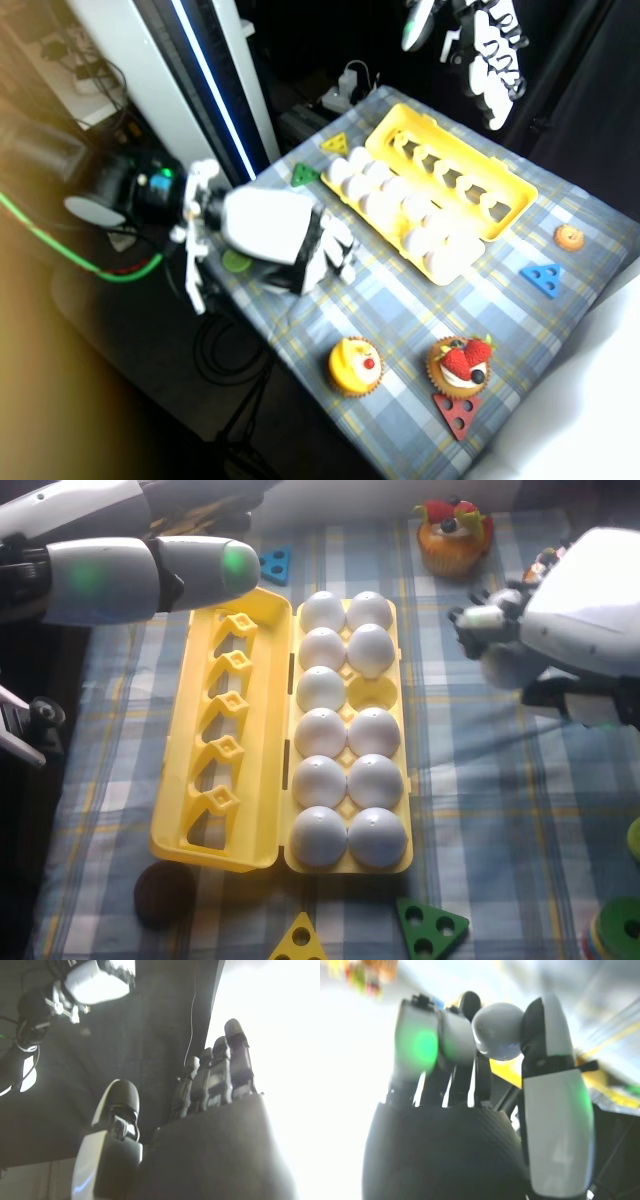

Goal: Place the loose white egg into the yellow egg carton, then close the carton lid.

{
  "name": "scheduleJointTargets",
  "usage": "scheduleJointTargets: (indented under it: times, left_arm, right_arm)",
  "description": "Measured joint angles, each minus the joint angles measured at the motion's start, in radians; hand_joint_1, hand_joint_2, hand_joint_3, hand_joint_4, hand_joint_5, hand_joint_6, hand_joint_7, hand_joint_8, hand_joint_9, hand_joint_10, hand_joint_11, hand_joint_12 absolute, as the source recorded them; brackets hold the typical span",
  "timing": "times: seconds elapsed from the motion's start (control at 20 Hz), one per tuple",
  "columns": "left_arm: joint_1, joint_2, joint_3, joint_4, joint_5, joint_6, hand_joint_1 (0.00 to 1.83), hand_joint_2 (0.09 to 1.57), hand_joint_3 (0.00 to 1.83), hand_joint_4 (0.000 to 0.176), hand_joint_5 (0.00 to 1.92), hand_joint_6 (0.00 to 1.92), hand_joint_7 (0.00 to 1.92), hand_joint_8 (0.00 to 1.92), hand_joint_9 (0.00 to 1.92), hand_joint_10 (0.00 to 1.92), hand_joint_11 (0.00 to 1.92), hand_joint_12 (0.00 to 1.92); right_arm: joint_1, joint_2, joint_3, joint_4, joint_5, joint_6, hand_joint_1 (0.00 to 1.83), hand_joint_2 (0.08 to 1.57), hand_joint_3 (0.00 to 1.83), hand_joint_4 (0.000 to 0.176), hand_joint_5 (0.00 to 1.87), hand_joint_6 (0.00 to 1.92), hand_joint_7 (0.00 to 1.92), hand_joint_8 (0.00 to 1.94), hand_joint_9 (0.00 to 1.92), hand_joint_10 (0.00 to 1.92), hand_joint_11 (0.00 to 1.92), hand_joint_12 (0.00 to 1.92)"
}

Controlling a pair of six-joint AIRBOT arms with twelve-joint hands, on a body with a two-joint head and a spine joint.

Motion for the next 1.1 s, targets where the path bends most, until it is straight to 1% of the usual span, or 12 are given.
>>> scheduleJointTargets:
  times: [0.05, 0.15, 0.2, 0.25, 0.4, 0.45, 0.55, 0.65, 0.85, 0.9, 1.0, 1.1]
  left_arm:
    - [0.0, 0.0, 0.0, 0.0, 0.0, 0.0, 0.17, 1.38, 0.0, 0.017, 0.07, 0.0, 0.0, 0.0, 0.07, 0.01, 0.0, 0.44]
    - [0.0, 0.0, 0.0, 0.0, 0.0, 0.0, 0.14, 1.39, 0.0, 0.03, 0.06, 0.0, 0.0, 0.0, 0.05, 0.0, 0.0, 0.45]
    - [0.0, 0.0, 0.0, 0.0, 0.0, 0.0, 0.16, 1.39, 0.0, 0.026, 0.06, 0.0, 0.0, 0.0, 0.06, 0.0, 0.0, 0.45]
    - [0.0, 0.0, 0.0, -0.001, 0.0, 0.0, 0.15, 1.4, 0.0, 0.01, 0.1, 0.01, 0.01, 0.0, 0.07, 0.01, 0.0, 0.54]
    - [0.006, 0.0, 0.005, -0.006, 0.004, 0.0, 0.14, 1.4, 0.0, 0.001, 0.12, 0.0, 0.02, 0.0, 0.07, 0.0, 0.0, 0.57]
    - [0.006, -0.001, 0.008, -0.008, 0.006, 0.0, 0.16, 1.4, 0.0, 0.006, 0.11, 0.0, 0.01, 0.0, 0.06, 0.0, 0.0, 0.56]
    - [0.006, -0.001, 0.008, -0.011, 0.006, 0.0, 0.15, 1.41, 0.0, 0.016, 0.1, 0.0, 0.0, 0.0, 0.06, 0.0, 0.0, 0.45]
    - [0.006, -0.013, 0.008, -0.011, 0.006, 0.0, 0.16, 1.4, 0.0, 0.006, 0.11, 0.0, 0.01, 0.0, 0.06, 0.0, 0.0, 0.53]
    - [0.006, -0.013, 0.014, -0.012, 0.008, 0.0, 0.18, 1.39, 0.0, 0.002, 0.1, 0.0, 0.01, 0.0, 0.06, 0.01, 0.0, 0.5]
    - [0.006, -0.013, 0.014, -0.013, 0.009, 0.0, 0.18, 1.39, 0.0, 0.003, 0.11, 0.0, 0.02, 0.0, 0.06, 0.01, 0.0, 0.61]
    - [0.006, -0.013, 0.014, -0.012, 0.008, 0.0, 0.22, 1.38, 0.0, 0.014, 0.11, 0.01, 0.02, 0.01, 0.05, 0.01, 0.0, 0.46]
    - [0.006, -0.013, 0.014, -0.012, 0.008, 0.0, 0.3, 1.38, 0.0, 0.022, 0.11, 0.0, 0.03, 0.0, 0.06, 0.01, 0.0, 0.31]
  right_arm:
    - [0.013, 0.0, -0.006, -0.015, 0.0, -0.002, 0.12, 1.56, 0.28, 0.0, 0.47, 1.88, 0.86, 1.93, 1.1, 1.92, 1.25, 1.92]
    - [0.037, -0.014, -0.006, -0.035, -0.007, 0.001, 1.05, 1.37, 0.07, 0.0, 0.49, 1.62, 0.69, 1.87, 1.0, 1.92, 1.09, 1.92]
    - [0.06, -0.029, -0.002, -0.056, -0.016, 0.002, 1.13, 1.34, 0.07, 0.0, 0.51, 1.5, 0.66, 1.87, 1.02, 1.92, 1.1, 1.92]
    - [0.08, -0.044, 0.009, -0.073, -0.026, 0.002, 1.17, 1.39, 0.12, 0.0, 0.1, 0.79, 0.48, 1.93, 1.07, 1.92, 1.17, 1.92]
    - [0.119, -0.097, 0.046, -0.082, -0.06, 0.002, 1.2, 1.41, 0.08, 0.0, 0.24, 0.4, 0.45, 1.88, 0.85, 1.91, 0.96, 1.92]
    - [0.124, -0.113, 0.055, -0.084, -0.076, 0.002, 1.15, 1.37, 0.02, 0.0, 0.46, 1.37, 0.56, 1.73, 0.95, 1.9, 1.04, 1.92]
    - [0.137, -0.138, 0.066, -0.092, -0.108, 0.002, 1.04, 1.39, 0.0, 0.004, 0.49, 1.69, 0.54, 1.68, 0.46, 1.45, 0.44, 1.92]
    - [0.156, -0.167, 0.088, -0.094, -0.123, 0.002, 1.14, 1.28, 0.0, 0.0, 0.67, 1.35, 0.73, 1.51, 0.59, 1.42, 0.34, 1.92]
    - [0.165, -0.183, 0.096, -0.095, -0.13, 0.002, 1.15, 1.26, 0.0, 0.0, 0.68, 1.34, 0.76, 1.45, 0.57, 1.29, 0.34, 1.91]
    - [0.165, -0.183, 0.096, -0.095, -0.132, 0.002, 1.18, 1.24, 0.0, 0.0, 0.45, 0.93, 0.5, 0.99, 0.26, 1.22, 0.07, 1.89]
    - [0.165, -0.182, 0.095, -0.094, -0.136, 0.002, 1.17, 1.27, 0.0, 0.0, 0.04, 0.11, 0.02, 0.06, 0.01, 0.1, 0.0, 0.68]
    - [0.165, -0.171, 0.065, -0.086, -0.126, 0.002, 1.15, 1.18, 0.0, 0.0, 0.0, 0.0, 0.0, 0.0, 0.03, 0.04, 0.0, 1.07]
